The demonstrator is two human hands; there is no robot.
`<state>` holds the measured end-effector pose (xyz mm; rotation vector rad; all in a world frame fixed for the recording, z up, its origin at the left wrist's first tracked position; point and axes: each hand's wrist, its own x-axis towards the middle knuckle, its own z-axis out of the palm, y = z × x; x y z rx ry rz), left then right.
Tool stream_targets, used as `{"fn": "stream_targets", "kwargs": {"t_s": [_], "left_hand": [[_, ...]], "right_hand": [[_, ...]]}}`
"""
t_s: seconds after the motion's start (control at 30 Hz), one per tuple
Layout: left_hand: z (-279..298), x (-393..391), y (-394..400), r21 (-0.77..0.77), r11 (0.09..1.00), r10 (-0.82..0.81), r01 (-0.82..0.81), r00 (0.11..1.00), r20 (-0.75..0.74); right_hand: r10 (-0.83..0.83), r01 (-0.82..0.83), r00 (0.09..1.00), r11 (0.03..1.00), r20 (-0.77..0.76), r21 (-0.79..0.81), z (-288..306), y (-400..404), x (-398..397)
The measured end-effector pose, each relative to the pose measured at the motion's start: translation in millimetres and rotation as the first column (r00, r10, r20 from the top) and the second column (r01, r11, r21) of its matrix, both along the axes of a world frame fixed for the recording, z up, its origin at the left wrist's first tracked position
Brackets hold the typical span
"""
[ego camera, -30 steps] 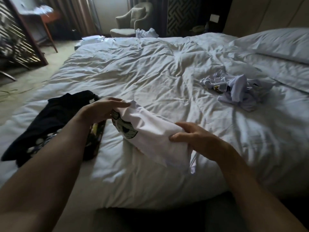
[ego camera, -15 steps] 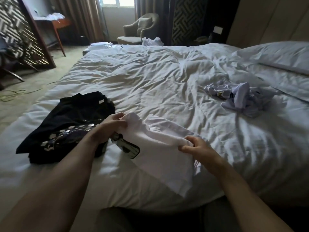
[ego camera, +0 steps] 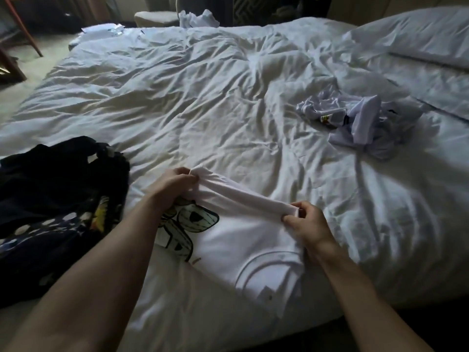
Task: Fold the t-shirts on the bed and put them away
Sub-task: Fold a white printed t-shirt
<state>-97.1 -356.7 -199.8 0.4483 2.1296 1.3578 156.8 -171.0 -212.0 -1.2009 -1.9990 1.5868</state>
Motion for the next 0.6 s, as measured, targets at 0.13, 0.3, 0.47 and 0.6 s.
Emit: {"fn": "stream_targets", "kwargs": {"t_s": [0.13, 0.3, 0.47, 0.6], "left_hand": [[-2, -12, 19, -0.138, 0.990, -0.049, 0.031, 0.990, -0.130], [-7, -21, 24, -0.092, 0.994, -0.065, 0.053, 0.990, -0.127], [-13, -24, 35, -0.141, 0.988, 0.024, -0.060, 0.970, -0.242], [-11, -20, 41, -0.273, 0.962, -0.080, 0.000, 0.956, -0.281]], "right_hand": [[-0.115, 0.104, 0.993, 0.969, 0.037, 0.225, -7, -3, -4], [-0.179, 0.138, 0.978, 0.943, 0.112, 0.302, -14, -12, -8], [-0.283, 0.152, 0.935, 0.863, 0.213, 0.482, -21, -13, -5], [-0.214, 0.067, 0.929, 0.900, 0.301, 0.431, -12, -11, -5]]}}
